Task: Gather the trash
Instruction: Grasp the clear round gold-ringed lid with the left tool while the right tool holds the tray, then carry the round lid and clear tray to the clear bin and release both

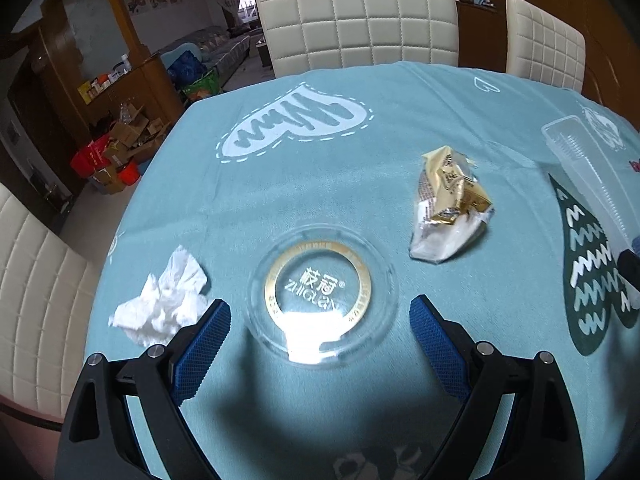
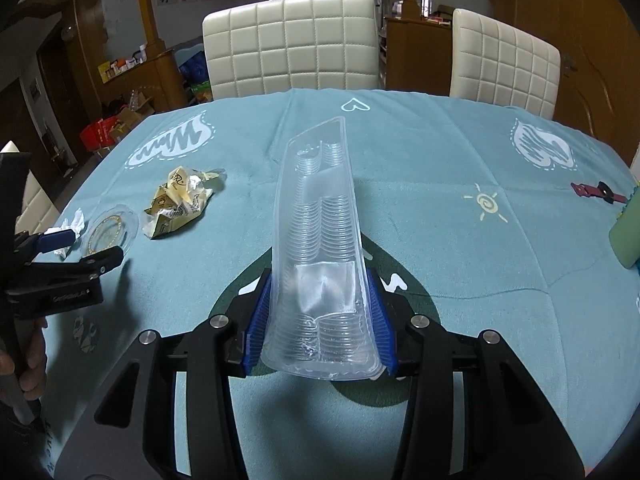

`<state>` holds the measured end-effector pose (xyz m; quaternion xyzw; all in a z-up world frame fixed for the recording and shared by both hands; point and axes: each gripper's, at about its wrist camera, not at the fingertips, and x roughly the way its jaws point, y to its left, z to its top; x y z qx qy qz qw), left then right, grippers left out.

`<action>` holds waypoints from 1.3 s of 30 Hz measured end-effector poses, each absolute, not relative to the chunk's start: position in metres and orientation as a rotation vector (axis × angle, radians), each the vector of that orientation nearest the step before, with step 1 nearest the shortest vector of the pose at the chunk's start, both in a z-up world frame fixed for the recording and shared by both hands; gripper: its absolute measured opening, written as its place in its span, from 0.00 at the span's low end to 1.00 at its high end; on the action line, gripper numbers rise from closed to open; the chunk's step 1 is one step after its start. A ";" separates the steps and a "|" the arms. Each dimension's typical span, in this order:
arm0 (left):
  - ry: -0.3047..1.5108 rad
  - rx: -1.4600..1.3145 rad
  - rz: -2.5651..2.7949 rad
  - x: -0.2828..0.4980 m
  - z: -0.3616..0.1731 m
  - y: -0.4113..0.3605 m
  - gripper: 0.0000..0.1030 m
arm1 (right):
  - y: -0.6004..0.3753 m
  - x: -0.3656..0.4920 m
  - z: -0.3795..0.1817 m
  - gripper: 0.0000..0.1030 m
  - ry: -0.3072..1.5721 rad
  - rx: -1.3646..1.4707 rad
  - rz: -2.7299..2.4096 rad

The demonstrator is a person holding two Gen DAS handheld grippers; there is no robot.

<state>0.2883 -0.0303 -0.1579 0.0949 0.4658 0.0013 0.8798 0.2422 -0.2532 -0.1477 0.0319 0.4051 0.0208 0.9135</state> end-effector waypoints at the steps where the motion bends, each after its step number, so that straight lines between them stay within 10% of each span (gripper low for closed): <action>1: 0.978 0.197 0.003 0.293 -0.160 -0.029 0.86 | -0.253 0.244 -0.148 0.45 0.836 0.066 0.044; 39: 0.851 0.173 -0.094 0.214 -0.109 0.001 0.83 | -0.198 0.191 -0.102 0.47 0.759 -0.040 0.113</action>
